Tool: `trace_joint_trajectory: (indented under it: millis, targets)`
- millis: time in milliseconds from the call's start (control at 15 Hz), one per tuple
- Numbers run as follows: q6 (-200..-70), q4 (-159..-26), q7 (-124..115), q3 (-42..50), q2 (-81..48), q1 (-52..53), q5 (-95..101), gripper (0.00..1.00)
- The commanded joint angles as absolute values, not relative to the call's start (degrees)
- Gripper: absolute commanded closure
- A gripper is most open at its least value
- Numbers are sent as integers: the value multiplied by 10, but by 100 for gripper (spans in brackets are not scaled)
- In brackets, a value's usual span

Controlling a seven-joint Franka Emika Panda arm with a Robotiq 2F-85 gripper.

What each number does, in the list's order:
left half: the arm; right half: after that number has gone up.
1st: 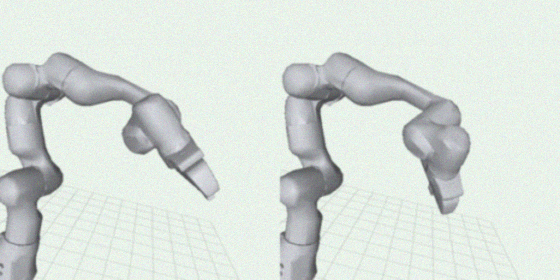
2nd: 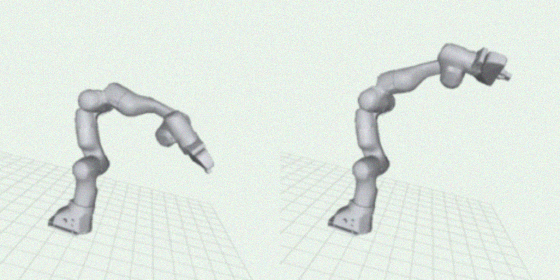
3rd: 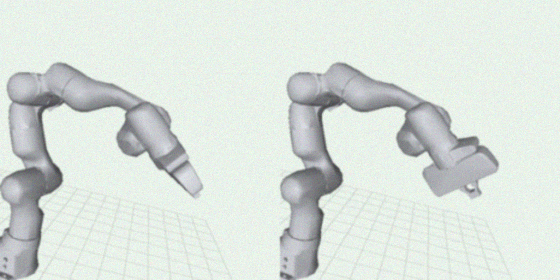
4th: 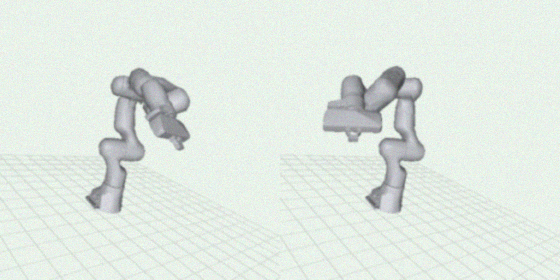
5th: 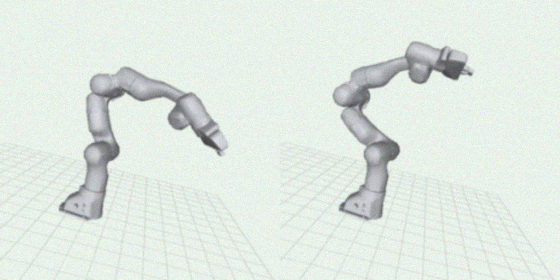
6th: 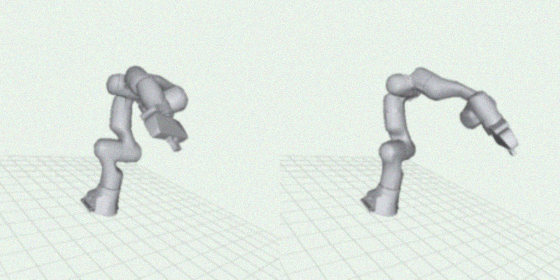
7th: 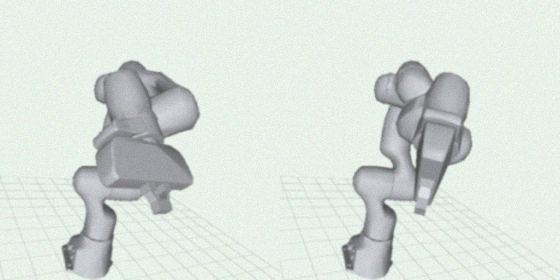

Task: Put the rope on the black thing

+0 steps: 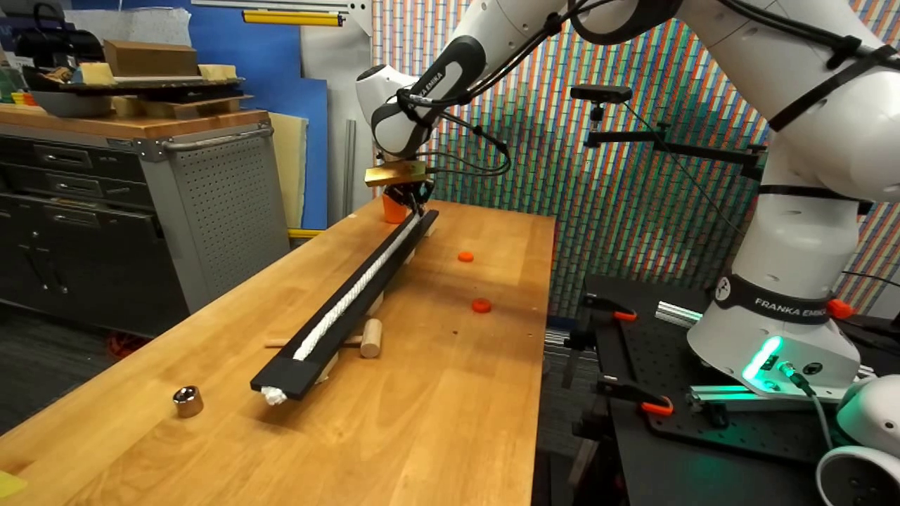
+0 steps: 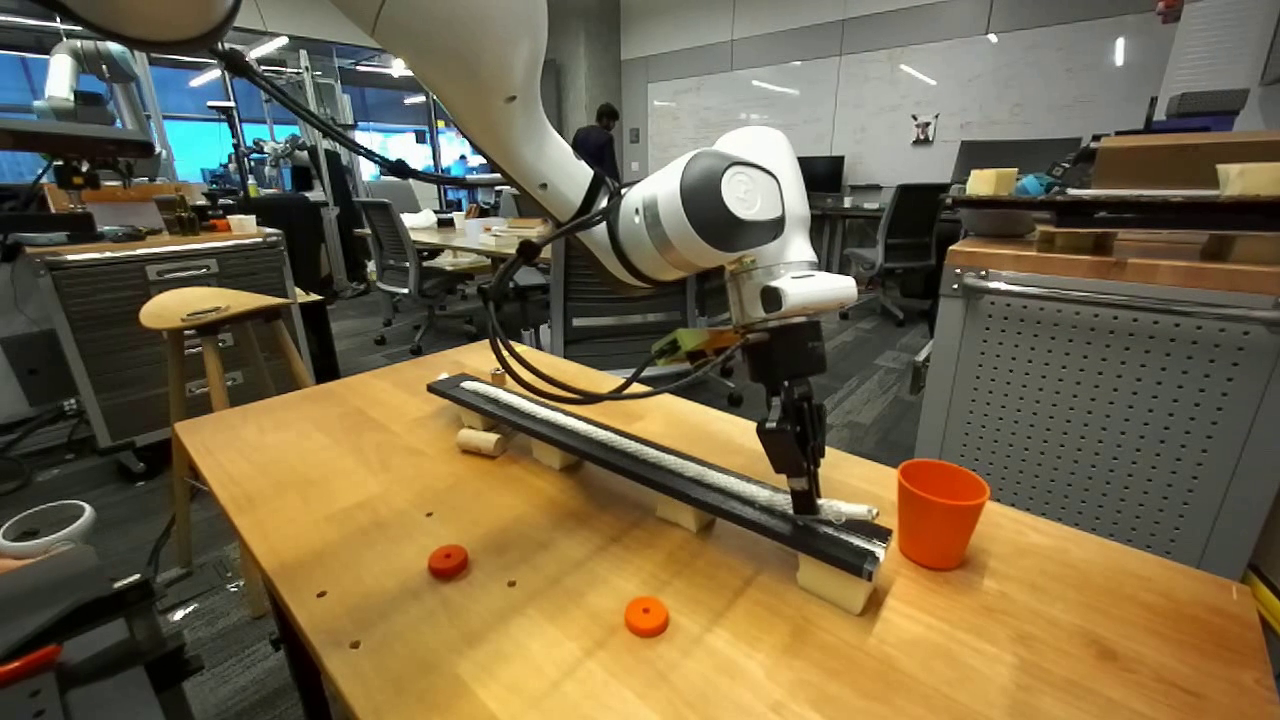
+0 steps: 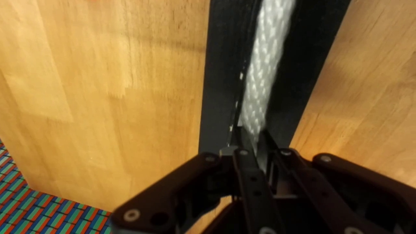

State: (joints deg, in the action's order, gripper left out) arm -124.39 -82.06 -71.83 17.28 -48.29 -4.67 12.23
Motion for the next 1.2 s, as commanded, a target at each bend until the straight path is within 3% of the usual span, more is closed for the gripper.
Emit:
trace_joint_trajectory:
  millis: [0, 467, 533, 600, 733, 1133]
  targets:
    - [-1239, -806, -710, 186, -490, -47, 131, 97]
    - [-1245, -825, -713, 190, -484, -49, 130, 97]
    - [-1244, -825, -711, 190, -484, -50, 130, 87]
    - [-1244, -824, -711, 190, -484, -50, 130, 63]
    - [-1244, -822, -715, 193, -485, -48, 132, 60]
    - [-1245, -816, -722, 209, -491, -48, 141, 15]
